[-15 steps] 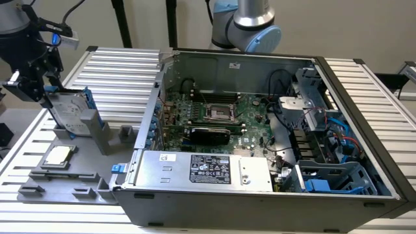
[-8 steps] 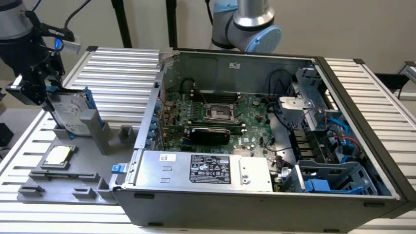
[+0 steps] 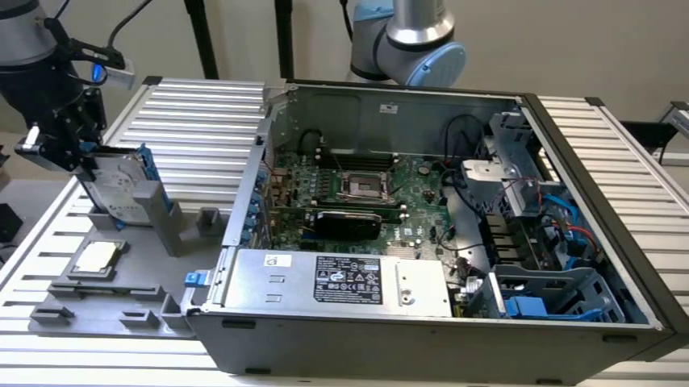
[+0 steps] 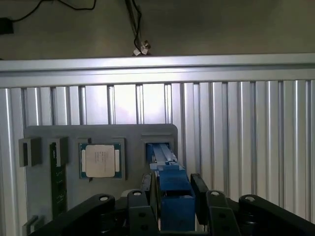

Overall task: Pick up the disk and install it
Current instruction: 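Pick up the disk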

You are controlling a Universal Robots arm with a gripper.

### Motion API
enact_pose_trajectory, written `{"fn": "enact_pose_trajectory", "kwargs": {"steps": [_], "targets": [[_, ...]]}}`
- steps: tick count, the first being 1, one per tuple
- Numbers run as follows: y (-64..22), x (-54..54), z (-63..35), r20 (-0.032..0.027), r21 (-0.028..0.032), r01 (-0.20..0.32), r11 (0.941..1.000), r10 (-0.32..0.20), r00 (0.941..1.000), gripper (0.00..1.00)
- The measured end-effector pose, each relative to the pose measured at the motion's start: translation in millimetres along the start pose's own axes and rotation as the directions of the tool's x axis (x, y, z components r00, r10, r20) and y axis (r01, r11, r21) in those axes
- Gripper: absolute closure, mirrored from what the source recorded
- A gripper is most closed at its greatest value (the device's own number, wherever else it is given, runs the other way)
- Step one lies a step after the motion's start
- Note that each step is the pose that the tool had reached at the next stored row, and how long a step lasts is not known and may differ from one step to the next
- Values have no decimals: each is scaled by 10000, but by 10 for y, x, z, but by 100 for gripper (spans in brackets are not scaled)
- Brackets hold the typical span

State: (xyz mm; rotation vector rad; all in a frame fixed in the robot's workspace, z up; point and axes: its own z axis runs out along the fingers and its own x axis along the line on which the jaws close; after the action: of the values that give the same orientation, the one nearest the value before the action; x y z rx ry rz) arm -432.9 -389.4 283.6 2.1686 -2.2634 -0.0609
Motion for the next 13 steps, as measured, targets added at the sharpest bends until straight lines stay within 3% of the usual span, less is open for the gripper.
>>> {"fn": "enact_pose_trajectory", "kwargs": {"steps": [8,13], "targets": [[-12,-1,0,-3,10,104,9999,-104,9999,56],[-13,-2,0,-11,71,203,9998,-203,9998,56]]}}
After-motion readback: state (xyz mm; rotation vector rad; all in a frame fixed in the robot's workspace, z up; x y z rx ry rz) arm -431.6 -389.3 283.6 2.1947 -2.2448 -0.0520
